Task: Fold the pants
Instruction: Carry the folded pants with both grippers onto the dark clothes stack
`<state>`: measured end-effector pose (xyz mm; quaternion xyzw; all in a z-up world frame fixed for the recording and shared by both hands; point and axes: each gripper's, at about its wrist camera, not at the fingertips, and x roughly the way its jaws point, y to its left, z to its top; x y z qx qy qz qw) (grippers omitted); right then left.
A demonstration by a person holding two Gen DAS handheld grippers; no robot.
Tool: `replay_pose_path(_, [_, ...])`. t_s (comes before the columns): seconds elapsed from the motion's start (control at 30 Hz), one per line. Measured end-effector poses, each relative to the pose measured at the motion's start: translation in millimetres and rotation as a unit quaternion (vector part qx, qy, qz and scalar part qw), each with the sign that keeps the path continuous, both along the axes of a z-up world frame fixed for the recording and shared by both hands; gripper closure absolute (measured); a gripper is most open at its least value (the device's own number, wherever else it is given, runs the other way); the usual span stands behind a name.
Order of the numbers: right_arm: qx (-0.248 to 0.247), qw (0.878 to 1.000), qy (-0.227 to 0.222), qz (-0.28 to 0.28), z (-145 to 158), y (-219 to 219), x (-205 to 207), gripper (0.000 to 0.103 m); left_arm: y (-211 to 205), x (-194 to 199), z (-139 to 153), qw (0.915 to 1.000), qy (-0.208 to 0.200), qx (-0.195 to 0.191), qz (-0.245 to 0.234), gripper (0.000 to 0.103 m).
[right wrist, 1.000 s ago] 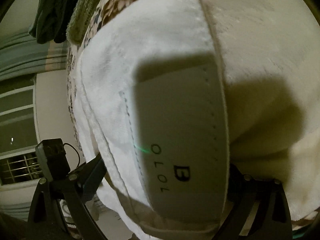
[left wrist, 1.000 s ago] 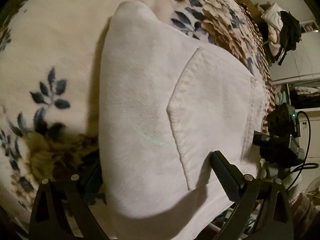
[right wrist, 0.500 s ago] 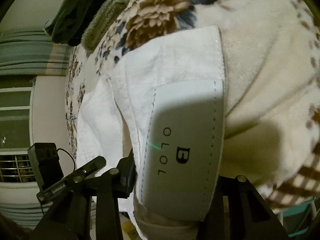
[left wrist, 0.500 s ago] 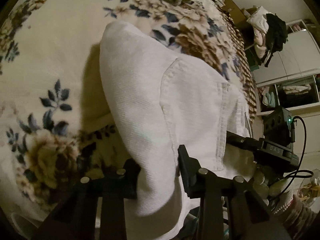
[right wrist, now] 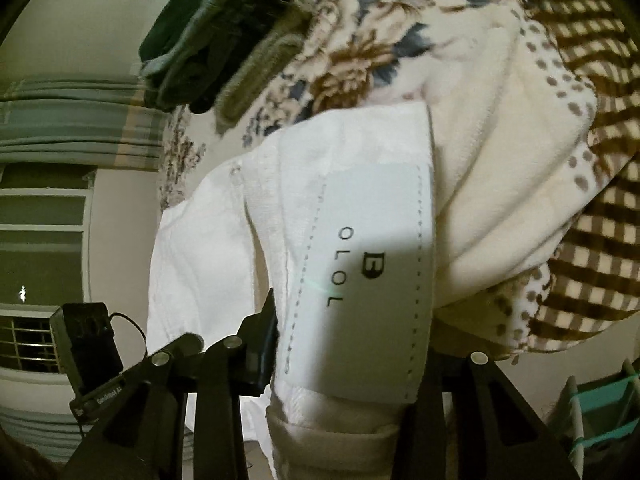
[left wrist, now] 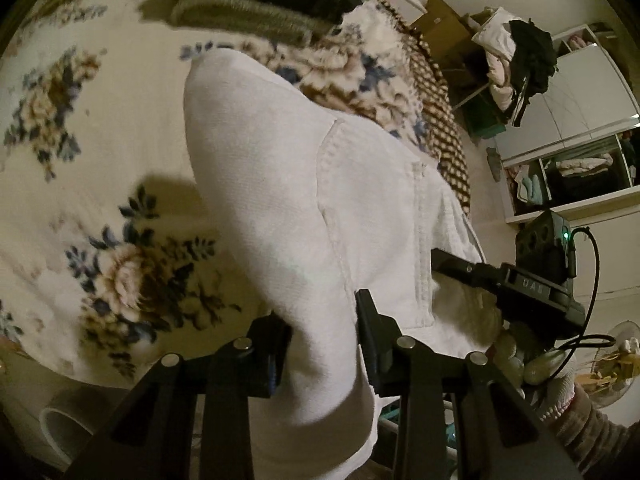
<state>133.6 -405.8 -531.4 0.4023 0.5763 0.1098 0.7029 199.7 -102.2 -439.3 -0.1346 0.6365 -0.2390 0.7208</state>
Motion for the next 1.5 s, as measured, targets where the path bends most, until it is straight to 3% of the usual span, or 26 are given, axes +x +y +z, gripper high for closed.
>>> replay_pose_path(0.23, [0.010, 1.000, -0.009, 0.013, 41, 6, -18, 0.070, 5, 3, 30, 0.9998, -0.015, 0.013, 0.001, 0.074])
replay_pose_path(0.43, [0.019, 1.000, -0.005, 0.019, 54, 15, -23, 0.071, 14, 0, 43, 0.9998, -0.008, 0.016, 0.010, 0.075])
replay_pose_path(0.6, [0.016, 0.999, -0.021, 0.027, 77, 21, 0, 0.071, 14, 12, 67, 0.9997, -0.019, 0.011, 0.014, 0.075])
replay_pose_path(0.73, [0.013, 0.999, -0.038, 0.026, 106, 15, 31, 0.071, 8, 43, 93, 0.9990, -0.042, 0.004, 0.013, 0.075])
replay_pose_path(0.9, [-0.005, 0.997, -0.072, 0.017, 152, 6, 109, 0.071, -2, 117, 125, 0.9971, -0.074, -0.011, 0.016, 0.075])
replay_pose_path(1.17, [-0.031, 0.991, -0.133, -0.013, 205, -4, 312, 0.071, -13, 310, 157, 0.9906, -0.132, -0.031, 0.018, 0.075])
replay_pose_path(1.37, [-0.043, 0.990, -0.137, 0.002, 190, 8, 460, 0.071, 0, 436, 137, 0.9907, -0.131, -0.019, 0.030, 0.075])
replay_pose_path(1.5, [-0.038, 0.993, -0.111, 0.005, 152, 17, 517, 0.071, 8, 480, 96, 0.9939, -0.103, 0.003, 0.039, 0.075])
